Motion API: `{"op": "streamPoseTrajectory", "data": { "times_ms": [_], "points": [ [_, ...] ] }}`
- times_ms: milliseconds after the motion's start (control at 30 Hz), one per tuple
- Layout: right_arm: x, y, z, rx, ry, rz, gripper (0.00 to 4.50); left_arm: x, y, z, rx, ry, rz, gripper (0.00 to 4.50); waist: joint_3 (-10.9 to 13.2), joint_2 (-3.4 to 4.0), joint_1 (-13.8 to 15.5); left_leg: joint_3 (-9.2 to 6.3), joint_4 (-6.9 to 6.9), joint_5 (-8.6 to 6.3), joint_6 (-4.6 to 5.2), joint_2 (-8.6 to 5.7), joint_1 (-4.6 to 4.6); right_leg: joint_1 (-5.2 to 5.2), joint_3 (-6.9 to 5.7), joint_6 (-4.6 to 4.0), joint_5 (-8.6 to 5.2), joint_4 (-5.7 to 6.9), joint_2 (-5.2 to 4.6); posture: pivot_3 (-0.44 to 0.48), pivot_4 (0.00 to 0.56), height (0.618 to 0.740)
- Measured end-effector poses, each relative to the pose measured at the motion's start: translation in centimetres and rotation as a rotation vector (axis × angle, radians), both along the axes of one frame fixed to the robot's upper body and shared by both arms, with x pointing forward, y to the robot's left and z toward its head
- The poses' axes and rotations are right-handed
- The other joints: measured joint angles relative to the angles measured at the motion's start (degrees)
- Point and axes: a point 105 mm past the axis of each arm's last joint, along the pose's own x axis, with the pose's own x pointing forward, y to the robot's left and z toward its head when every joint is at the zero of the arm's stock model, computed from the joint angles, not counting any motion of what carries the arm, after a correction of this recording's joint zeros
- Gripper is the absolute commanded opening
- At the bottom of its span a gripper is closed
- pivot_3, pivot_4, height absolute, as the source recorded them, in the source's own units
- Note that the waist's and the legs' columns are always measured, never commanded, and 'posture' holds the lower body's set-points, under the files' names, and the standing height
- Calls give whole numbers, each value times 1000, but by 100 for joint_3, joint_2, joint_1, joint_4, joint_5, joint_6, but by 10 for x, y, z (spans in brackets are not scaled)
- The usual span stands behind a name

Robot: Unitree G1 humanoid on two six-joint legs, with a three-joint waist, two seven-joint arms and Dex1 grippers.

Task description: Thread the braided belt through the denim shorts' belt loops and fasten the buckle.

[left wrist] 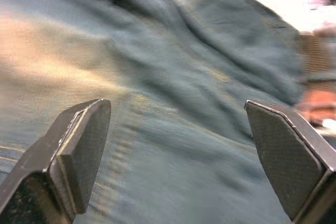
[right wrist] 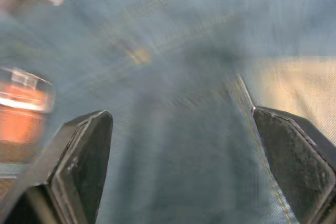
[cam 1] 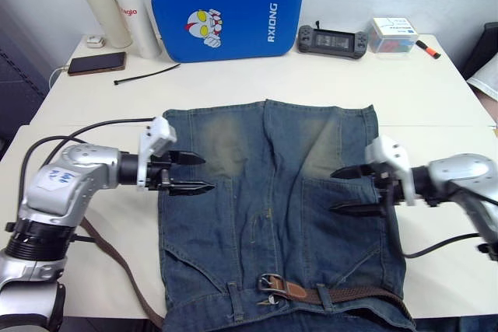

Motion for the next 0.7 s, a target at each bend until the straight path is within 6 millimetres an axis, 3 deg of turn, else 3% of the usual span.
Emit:
{"op": "streamPoseTrajectory", "data": {
  "times_ms": [167, 233, 367, 467, 700],
  "points": [
    [17, 4, -23, -114, -78, -25, 4498, 19, 1, -27, 185, -89, 64, 4472, 0, 0, 1, 3, 6, 1, -2, 1, 2, 1, -40, 0, 0, 5, 2, 0, 150, 677],
    [20, 5, -24, -138, -116, -14, 4498, 18, 4, -47, 274, -98, 57, 4472, -1, 0, -15, 3, 5, 1, -2, 2, 11, 7, -43, 0, 0, 8, 1, 0, 150, 677],
    [20, 4, -27, -173, -131, -11, 4498, 14, 3, -54, 314, -132, 35, 4472, -27, -7, 1, -5, 4, 0, -2, 2, 51, 51, -50, -2, -1, -18, -3, 0, 150, 677],
    [17, 2, -32, -172, -84, -42, 3820, 10, -1, -58, 342, -151, 4, 3829, -66, -10, 11, -11, 4, 0, -2, 3, 58, 63, -50, -2, -1, -29, -3, 0, 150, 677],
    [5, -1, -39, -117, 79, -117, 566, 3, -3, -64, 341, -120, -34, 802, -159, -10, 13, -24, -1, -1, -1, 4, 59, 73, -36, -4, -2, -44, -6, 0, 150, 677]
  ]
}}
